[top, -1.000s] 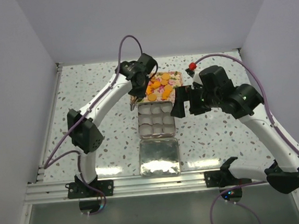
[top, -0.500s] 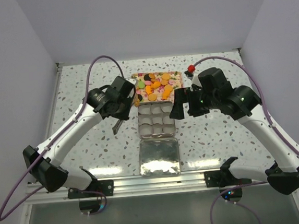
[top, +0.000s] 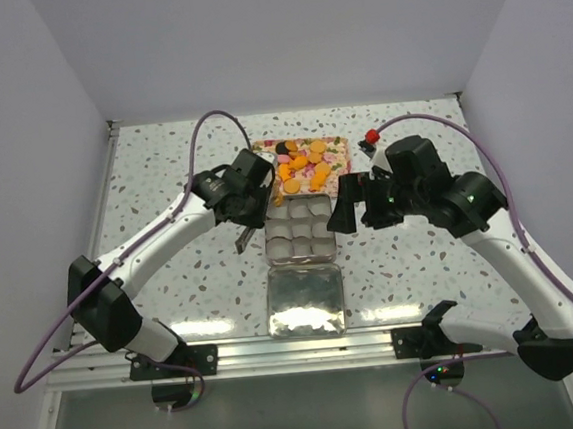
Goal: Pack the cookies
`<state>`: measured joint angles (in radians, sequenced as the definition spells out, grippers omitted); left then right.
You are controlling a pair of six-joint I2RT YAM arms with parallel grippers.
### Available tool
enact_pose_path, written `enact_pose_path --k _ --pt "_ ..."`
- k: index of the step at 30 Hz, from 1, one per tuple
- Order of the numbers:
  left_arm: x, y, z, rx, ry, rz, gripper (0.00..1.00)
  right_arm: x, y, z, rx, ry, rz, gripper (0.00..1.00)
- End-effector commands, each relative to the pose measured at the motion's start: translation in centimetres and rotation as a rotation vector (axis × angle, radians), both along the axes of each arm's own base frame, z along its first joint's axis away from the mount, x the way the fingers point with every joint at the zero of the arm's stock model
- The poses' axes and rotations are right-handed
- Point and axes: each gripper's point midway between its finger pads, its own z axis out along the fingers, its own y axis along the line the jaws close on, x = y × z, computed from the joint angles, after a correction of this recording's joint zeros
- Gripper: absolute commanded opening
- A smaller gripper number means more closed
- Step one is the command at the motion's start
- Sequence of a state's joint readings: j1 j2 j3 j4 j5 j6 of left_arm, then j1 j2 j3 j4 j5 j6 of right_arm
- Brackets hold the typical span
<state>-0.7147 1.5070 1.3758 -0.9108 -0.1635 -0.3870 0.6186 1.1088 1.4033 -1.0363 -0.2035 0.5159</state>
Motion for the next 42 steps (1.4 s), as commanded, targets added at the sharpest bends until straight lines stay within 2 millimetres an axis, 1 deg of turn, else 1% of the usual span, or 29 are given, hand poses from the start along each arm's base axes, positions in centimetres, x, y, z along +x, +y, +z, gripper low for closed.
enact_pose_path --k 1,4,5,7,10,12,16,17,19,20,22,23,26,28,33,35,39,42 --pt "1.2 -1.2 0.2 -0.042 -0.042 0.017 0.32 -0.4 -0.5 0.7 0.015 -0.023 -0.012 0.99" --pt "1.3 -0.9 -0.1 -0.018 -0.042 0.023 0.35 -0.5 -0.8 0.6 0.005 -0.025 -0.017 0.99" --pt "1.3 -0.9 -0.2 -0.017 -0.044 0.02 0.39 -0.5 -0.9 0.6 0.003 -0.026 -0.023 0.99" --pt "1.3 -0.8 -0.5 -0.007 -0.039 0.018 0.42 -0.6 -1.0 0.6 0.002 -0.027 -0.025 0.99" --pt "1.6 -0.9 -0.7 -0.002 -0.041 0.018 0.43 -0.5 -1.1 0.5 -0.002 -0.028 -0.026 0.99" --pt "2.0 -1.1 -0.2 -0.005 -0.053 0.021 0.44 -0.4 -1.0 0.4 -0.005 -0.025 -0.025 0.99" --pt "3.2 -0.9 2.2 0.01 -0.106 0.048 0.45 -0.2 -0.8 0.6 -0.003 -0.03 -0.022 0.99" --pt "3.6 -0.9 3.6 0.009 -0.123 0.056 0.45 -0.2 -0.8 0.6 -0.003 -0.03 -0.022 0.99" --pt "4.3 -0.7 4.3 0.036 -0.135 0.068 0.45 -0.1 -0.8 0.6 -0.006 -0.028 -0.021 0.99" --pt "4.6 -0.9 5.2 0.039 -0.143 0.065 0.45 -0.1 -0.8 0.5 -0.007 -0.027 -0.021 0.99" --pt "4.9 -1.2 5.8 0.033 -0.149 0.06 0.45 -0.1 -0.8 0.5 -0.01 -0.03 -0.021 0.99" --pt "5.0 -1.4 6.6 0.021 -0.158 0.057 0.45 0.0 -0.9 0.5 -0.013 -0.027 -0.024 0.99" --pt "4.9 -1.3 7.0 0.023 -0.158 0.058 0.46 0.0 -1.0 0.6 -0.022 -0.035 -0.024 0.99" --pt "5.1 -0.7 6.7 0.051 -0.16 0.077 0.47 0.0 -1.1 0.5 -0.027 -0.035 -0.024 0.99" --pt "5.9 0.9 3.9 0.127 -0.102 0.131 0.48 0.0 -1.2 0.4 -0.037 -0.035 -0.021 0.99" --pt "6.6 1.7 2.9 0.149 -0.078 0.162 0.5 0.0 -1.4 0.4 -0.045 -0.037 -0.024 0.99" --pt "7.6 2.0 1.9 0.155 -0.067 0.174 0.52 -0.2 -1.7 0.2 -0.061 -0.037 -0.022 0.99" --pt "8.2 1.4 1.1 0.144 -0.052 0.145 0.54 -0.4 -1.8 -0.1 -0.067 -0.03 -0.018 0.99"
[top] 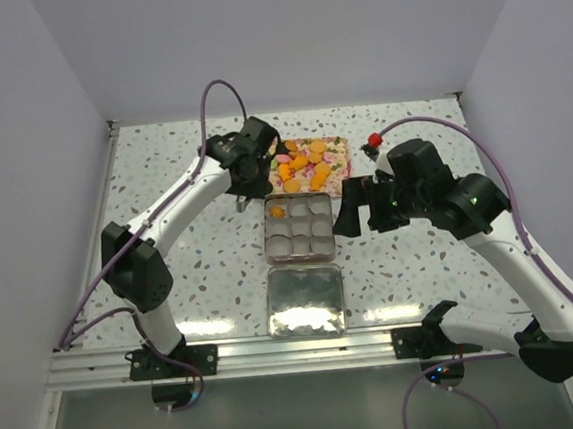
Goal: Pack the cookies
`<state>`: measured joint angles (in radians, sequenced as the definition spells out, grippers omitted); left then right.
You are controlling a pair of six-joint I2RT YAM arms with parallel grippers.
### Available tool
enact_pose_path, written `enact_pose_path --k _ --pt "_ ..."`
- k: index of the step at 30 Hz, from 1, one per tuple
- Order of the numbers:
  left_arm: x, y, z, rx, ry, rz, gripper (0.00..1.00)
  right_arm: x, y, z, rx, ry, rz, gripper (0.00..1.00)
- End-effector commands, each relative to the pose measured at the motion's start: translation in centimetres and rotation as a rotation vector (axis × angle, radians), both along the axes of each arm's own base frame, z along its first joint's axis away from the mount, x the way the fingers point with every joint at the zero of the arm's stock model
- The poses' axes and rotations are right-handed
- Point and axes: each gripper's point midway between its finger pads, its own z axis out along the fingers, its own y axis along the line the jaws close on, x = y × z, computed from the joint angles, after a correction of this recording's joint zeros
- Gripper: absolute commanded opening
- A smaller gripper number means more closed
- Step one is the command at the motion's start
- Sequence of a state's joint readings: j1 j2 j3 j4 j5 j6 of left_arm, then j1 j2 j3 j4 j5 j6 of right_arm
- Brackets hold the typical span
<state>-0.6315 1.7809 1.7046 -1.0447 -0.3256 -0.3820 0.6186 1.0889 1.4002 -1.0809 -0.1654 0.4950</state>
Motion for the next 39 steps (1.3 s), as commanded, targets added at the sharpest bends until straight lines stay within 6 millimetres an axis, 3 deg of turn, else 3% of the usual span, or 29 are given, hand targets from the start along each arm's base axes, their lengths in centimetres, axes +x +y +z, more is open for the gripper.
enact_pose_path --k 1,23,30,36,39 --pt "0.9 -0.4 0.3 -0.018 -0.021 -0.017 0.54 0.1 -0.6 0.4 -0.022 -0.022 0.0 0.99" --pt "1.9 -2.0 -4.4 0.005 0.073 -0.064 0.56 1.2 -0.1 0.1 -0.065 -0.023 0.029 0.99" --pt "2.2 -2.0 -4.8 0.029 0.082 -0.058 0.46 1.4 -0.2 0.1 -0.08 -0.034 0.032 0.99" --pt "3.0 -1.8 -3.2 0.04 0.043 -0.044 0.41 1.6 -0.4 0.2 -0.092 -0.039 0.035 0.99" --pt "3.9 -1.8 -0.6 0.033 -0.011 -0.033 0.4 1.6 -0.3 0.2 -0.089 -0.04 0.038 0.99"
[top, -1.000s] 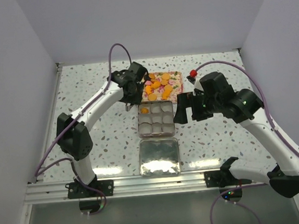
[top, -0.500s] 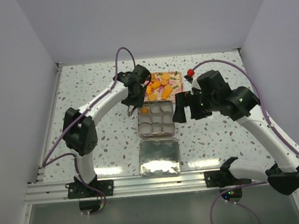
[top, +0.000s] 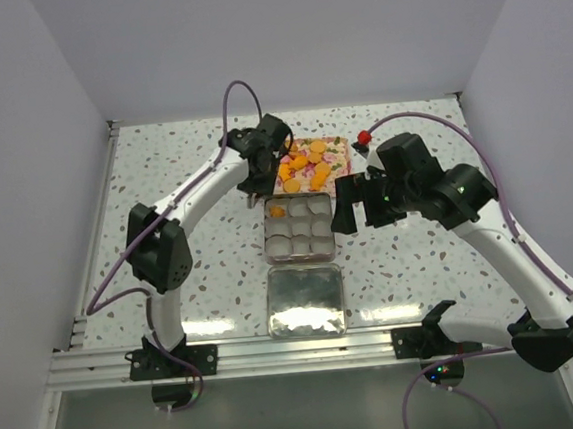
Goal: Pack the cookies
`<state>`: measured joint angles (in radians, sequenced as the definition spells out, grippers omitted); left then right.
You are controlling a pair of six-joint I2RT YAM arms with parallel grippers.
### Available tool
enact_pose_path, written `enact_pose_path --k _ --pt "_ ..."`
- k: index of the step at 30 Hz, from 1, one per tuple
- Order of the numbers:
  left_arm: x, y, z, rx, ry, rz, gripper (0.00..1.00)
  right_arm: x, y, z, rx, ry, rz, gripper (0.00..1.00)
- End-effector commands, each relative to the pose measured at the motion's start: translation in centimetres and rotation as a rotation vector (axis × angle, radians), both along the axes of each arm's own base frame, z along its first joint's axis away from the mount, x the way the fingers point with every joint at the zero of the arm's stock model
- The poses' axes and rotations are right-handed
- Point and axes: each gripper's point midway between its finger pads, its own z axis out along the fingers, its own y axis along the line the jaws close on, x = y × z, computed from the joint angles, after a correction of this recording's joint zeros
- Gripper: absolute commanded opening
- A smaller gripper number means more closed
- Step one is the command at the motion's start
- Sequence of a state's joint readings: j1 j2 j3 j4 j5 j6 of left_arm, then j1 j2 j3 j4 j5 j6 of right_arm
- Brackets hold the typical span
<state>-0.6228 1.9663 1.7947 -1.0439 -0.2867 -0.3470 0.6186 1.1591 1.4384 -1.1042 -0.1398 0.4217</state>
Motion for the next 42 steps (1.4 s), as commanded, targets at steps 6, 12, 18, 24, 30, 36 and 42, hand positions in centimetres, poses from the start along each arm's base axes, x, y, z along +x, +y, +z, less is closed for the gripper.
enact_pose_path --k 6,12,18,24,30,36,42 --pt "2.1 -1.4 8.7 -0.086 -0.189 -0.026 0.4 0.6 0.2 1.2 0.008 -0.034 0.005 0.99" --pt "-1.2 -2.1 9.3 -0.096 -0.186 -0.068 0.39 0.6 0.5 1.1 0.029 -0.025 -0.005 0.99" --pt "-5.2 -3.7 10.0 -0.154 -0.205 -0.128 0.39 0.0 0.4 0.7 0.057 -0.011 -0.024 0.99" --pt "-7.2 -4.8 7.6 -0.144 -0.167 -0.154 0.39 -0.5 0.2 0.6 0.078 -0.005 -0.041 0.99" --pt "-7.2 -5.6 6.9 -0.142 -0.16 -0.163 0.41 -0.9 -0.1 0.7 0.088 -0.008 -0.057 0.99" --pt "-7.4 -6.7 6.1 -0.147 -0.145 -0.19 0.46 -1.1 -0.3 0.5 0.088 -0.005 -0.068 0.99" --pt "-7.4 -7.2 5.3 -0.139 -0.132 -0.194 0.52 -1.2 -0.5 0.6 0.09 -0.007 -0.076 0.99"
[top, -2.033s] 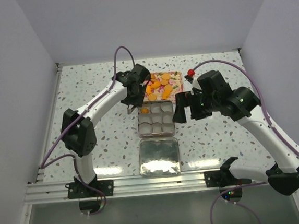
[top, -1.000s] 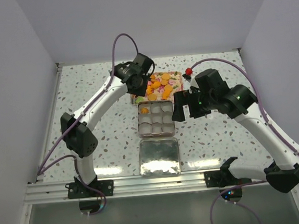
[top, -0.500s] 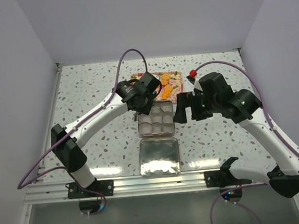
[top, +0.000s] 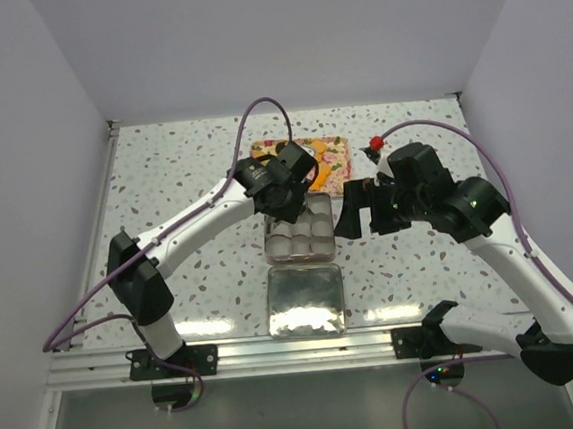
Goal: Pack the cookies
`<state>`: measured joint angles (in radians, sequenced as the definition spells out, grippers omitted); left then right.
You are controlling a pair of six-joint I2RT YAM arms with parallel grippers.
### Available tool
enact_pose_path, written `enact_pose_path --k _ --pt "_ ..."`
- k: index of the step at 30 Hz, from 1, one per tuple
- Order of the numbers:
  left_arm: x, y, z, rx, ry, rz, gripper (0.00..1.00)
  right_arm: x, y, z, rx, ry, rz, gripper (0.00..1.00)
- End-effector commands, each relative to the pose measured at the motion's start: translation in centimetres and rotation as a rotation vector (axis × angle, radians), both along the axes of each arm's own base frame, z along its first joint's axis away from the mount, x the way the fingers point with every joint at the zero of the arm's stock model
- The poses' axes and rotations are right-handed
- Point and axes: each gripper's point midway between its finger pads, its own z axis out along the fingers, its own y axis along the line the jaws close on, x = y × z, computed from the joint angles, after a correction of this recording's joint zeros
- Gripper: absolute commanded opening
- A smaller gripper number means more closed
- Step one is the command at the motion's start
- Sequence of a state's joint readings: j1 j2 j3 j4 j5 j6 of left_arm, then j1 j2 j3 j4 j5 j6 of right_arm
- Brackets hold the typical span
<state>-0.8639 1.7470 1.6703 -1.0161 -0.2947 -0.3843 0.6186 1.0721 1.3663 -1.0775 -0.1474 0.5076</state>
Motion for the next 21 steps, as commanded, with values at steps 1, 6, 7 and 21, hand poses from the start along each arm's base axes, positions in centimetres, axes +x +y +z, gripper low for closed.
enact_pose_path --k 1,6,7,21 --pt "0.6 -1.3 0.5 -0.046 -0.03 0.012 0.54 0.2 -0.1 0.7 0.022 -0.024 -0.021 0.99" --pt "0.8 -1.3 0.7 -0.048 -0.045 0.017 0.59 0.1 -0.2 0.6 0.021 -0.025 -0.022 0.99" --pt "0.9 -1.3 1.0 -0.049 -0.051 0.02 0.59 0.2 -0.2 0.6 0.021 -0.026 -0.022 0.99" --pt "5.3 1.0 5.8 -0.022 -0.138 0.096 0.58 0.0 -0.3 0.9 0.018 -0.027 -0.018 0.99"
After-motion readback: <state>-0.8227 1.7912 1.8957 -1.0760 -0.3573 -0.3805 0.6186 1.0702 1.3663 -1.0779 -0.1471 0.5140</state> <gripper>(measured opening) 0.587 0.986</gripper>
